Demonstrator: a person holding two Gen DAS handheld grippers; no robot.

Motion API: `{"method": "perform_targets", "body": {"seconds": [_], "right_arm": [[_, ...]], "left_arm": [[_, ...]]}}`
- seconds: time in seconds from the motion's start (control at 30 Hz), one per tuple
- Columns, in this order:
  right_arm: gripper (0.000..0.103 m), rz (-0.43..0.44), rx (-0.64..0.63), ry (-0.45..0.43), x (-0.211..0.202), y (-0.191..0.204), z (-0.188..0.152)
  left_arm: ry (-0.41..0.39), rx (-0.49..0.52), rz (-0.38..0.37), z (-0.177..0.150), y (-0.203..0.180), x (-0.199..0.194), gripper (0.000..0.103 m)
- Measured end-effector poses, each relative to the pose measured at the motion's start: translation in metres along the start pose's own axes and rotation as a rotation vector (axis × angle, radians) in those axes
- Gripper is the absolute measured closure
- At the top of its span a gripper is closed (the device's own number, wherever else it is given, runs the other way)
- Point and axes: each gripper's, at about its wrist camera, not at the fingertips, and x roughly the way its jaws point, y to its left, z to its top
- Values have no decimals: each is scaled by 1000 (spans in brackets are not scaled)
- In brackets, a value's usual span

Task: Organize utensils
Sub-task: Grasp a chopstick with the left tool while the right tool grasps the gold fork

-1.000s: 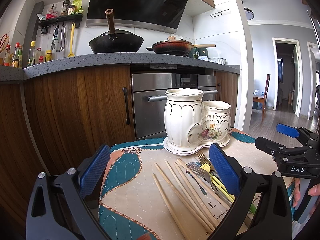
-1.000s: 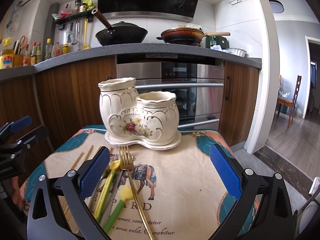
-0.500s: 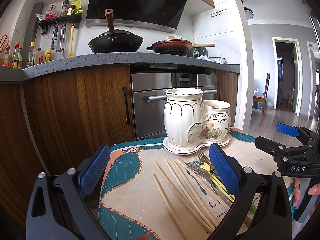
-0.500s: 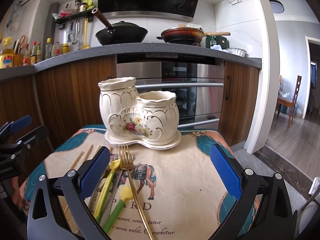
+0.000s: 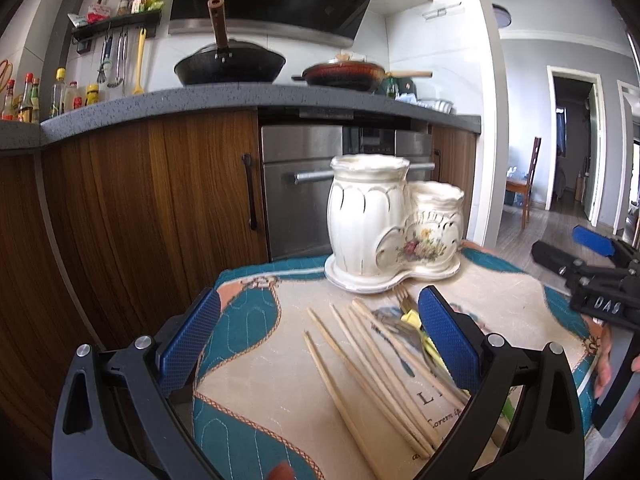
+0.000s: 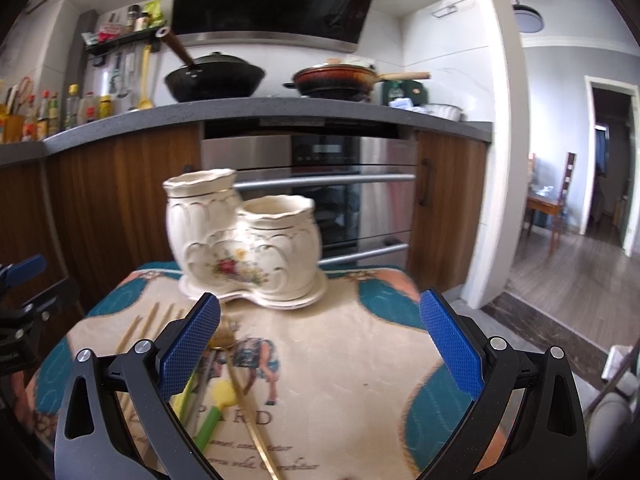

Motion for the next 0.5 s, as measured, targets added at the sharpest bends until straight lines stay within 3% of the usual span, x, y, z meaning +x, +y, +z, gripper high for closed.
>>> {"method": "perform_targets", "body": {"seconds": [0.27,0.37,0.5], "right_arm": [[4,31,12,59,-1,-11,7],[4,12,-18,69,1,-11,8],[4,59,-18,126,9,-15,5]], "left_arm": [[193,-22,25,-9,10,21,5],[222,8,41,-12,4,26,6],[252,42,42,-14,-5,30,6]]}}
